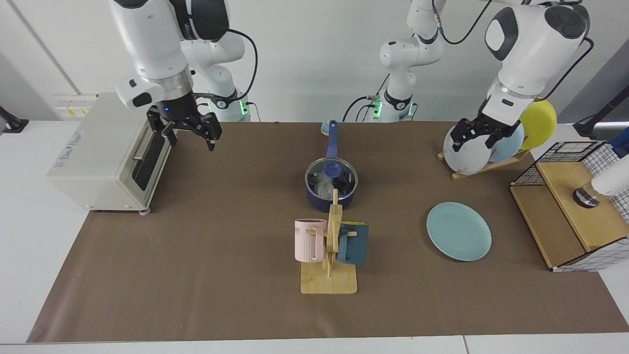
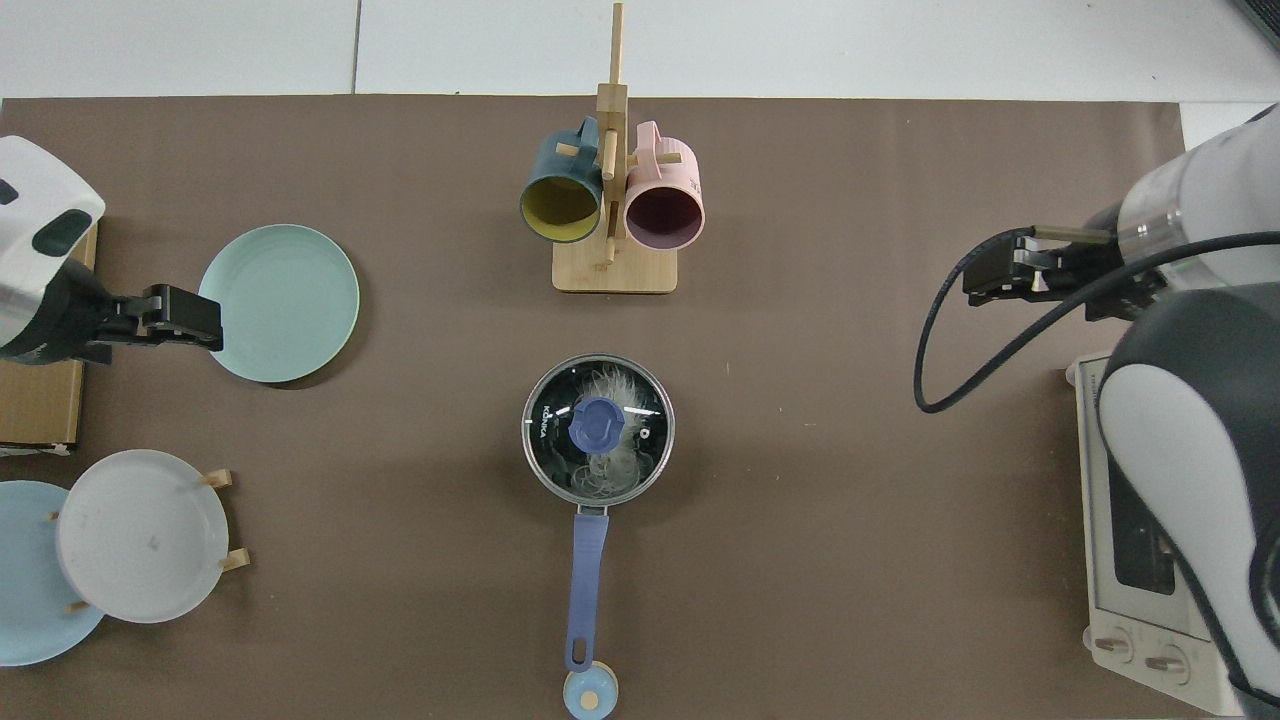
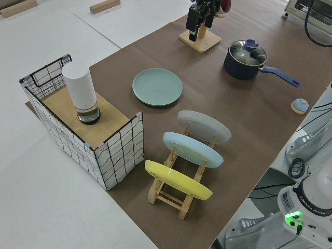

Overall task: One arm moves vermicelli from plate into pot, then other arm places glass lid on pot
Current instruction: 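Open the right gripper and withdraw it from the lid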

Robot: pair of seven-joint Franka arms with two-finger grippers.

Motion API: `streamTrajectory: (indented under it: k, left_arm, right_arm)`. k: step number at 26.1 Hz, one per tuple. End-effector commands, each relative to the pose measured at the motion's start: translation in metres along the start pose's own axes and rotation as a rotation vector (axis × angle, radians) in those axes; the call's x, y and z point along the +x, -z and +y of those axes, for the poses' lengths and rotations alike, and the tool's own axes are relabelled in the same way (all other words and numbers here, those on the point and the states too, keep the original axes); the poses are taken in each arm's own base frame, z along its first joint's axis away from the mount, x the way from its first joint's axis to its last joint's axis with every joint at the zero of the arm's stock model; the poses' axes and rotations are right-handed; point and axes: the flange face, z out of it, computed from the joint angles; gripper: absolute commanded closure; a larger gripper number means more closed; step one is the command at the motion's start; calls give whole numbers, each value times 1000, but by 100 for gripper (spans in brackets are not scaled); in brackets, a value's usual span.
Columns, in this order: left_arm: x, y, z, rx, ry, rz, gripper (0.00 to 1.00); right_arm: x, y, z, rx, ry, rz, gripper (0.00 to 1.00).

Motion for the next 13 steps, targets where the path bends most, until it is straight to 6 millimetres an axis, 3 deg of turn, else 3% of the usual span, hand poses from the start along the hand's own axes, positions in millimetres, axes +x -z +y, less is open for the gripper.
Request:
streamTrajectory:
  k: [1,5,13]
  left_arm:
    - [-7,3,1,11,-4,3,0]
    - [-7,3,1,11,-4,3,0]
    - [-7,6,0,11,-1,9,0]
  right_arm:
    - [-9,23,46,22,63,13,0]
    - [-19,39,71,11,65,17,0]
    - [-23,41,121,19,97,-5,0]
